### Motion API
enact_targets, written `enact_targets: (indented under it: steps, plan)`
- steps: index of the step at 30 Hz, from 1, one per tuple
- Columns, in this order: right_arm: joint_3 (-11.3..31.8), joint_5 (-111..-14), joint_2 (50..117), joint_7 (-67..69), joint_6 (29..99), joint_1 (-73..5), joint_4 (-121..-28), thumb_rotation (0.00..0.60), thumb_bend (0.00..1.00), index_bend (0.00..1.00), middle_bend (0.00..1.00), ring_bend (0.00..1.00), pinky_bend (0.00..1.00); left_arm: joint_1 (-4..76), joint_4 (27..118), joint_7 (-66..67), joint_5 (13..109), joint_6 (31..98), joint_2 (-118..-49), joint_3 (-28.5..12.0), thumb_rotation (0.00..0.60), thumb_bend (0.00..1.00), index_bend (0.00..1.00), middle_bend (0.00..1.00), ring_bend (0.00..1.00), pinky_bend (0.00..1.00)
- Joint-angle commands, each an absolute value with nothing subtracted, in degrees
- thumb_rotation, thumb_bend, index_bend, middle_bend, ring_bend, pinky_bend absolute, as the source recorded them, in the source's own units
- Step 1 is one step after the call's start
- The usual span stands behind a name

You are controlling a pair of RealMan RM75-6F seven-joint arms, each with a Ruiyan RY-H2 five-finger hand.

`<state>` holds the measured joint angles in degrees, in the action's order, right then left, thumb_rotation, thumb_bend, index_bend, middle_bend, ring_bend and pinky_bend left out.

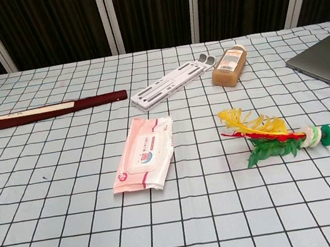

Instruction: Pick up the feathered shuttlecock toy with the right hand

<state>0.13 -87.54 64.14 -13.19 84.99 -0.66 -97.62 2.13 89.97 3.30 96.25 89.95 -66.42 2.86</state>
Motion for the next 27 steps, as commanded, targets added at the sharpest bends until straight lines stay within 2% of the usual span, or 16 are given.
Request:
enact_targets:
  steps: [1,7,14,16,20,27]
  plan:
    - [0.1,-87.6,64.1,-13.0,85.0,-0.7,-97.7,0.6,0.31,0.0,0.0,0.0,0.0,2.1,90.0,3.3,96.3,90.0,-66.4,2.8,0.6,0.0,0.0,0.0,0.0,0.0]
    - [0.9,-87.2,64.6,-12.1,83.8,-1.8,-99.1,0.6,0.31,0.0,0.0,0.0,0.0,2.1,90.0,3.3,96.5,90.1,-66.4,2.9,0.6,0.0,0.0,0.0,0.0,0.0]
    - [4.5,-84.3,66.8,-15.0,77.2,-7.5,-104.0,0.6,0.31,0.0,0.0,0.0,0.0,2.2,90.0,3.4,96.2,89.8,-66.6,2.8,0.6,0.0,0.0,0.0,0.0,0.0]
    - [5.9,-83.2,68.4,-16.4,75.5,-9.4,-104.9,0.6,0.31,0.04,0.0,0.0,0.0,2.3,90.1,3.3,96.1,89.6,-66.5,2.8,0.6,0.0,0.0,0.0,0.0,0.0]
    - [9.1,-78.8,73.4,-19.9,71.7,-13.6,-106.1,0.6,0.31,0.19,0.0,0.0,0.0,2.3,90.2,2.7,96.0,89.6,-66.3,2.8,0.6,0.0,0.0,0.0,0.0,0.0]
    - [13.2,-72.3,85.3,-26.6,68.7,-20.3,-102.8,0.6,0.31,0.41,0.15,0.0,0.0,2.4,90.4,1.3,95.5,89.3,-65.8,2.7,0.6,0.0,0.0,0.0,0.0,0.0]
